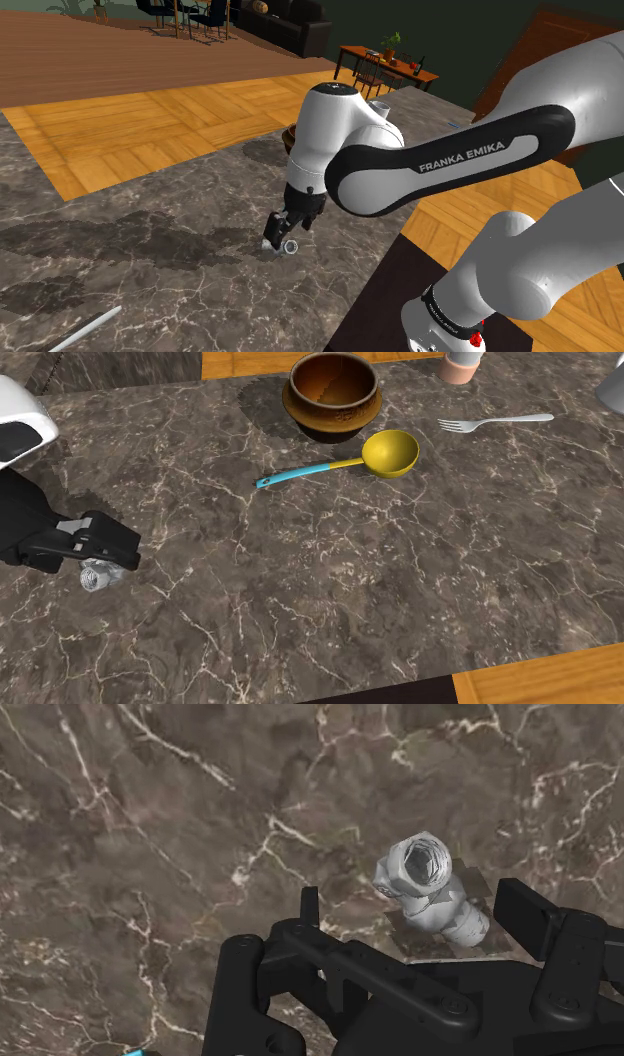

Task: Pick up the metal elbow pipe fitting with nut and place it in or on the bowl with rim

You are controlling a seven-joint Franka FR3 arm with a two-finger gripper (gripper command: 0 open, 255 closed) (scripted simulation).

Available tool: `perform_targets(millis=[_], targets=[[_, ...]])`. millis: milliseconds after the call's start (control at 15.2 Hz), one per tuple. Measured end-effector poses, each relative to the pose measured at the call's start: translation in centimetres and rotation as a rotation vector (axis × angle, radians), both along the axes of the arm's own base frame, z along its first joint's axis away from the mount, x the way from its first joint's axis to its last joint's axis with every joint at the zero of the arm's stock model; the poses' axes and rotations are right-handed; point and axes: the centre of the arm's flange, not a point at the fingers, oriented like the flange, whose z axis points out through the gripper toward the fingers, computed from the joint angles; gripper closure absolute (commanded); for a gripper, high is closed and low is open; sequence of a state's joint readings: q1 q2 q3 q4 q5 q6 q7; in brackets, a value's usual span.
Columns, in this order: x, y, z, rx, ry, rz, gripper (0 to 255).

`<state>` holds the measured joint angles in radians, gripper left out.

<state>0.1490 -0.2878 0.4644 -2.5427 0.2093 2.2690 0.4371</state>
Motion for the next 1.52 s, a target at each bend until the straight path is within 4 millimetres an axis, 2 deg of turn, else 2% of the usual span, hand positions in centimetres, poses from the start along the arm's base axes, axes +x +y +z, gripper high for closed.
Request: perform_targets(millis=[264, 330, 990, 1518], targets=[[0.0, 0.0, -0.1, 0.0, 0.0, 0.0, 0], [0.0, 0.0, -0.1, 0.0, 0.0, 0.0, 255], [0.0, 0.0, -0.1, 0.0, -0.001, -0.001, 255], [0.0, 0.1, 3.6, 0.0, -0.001, 0.0, 255]])
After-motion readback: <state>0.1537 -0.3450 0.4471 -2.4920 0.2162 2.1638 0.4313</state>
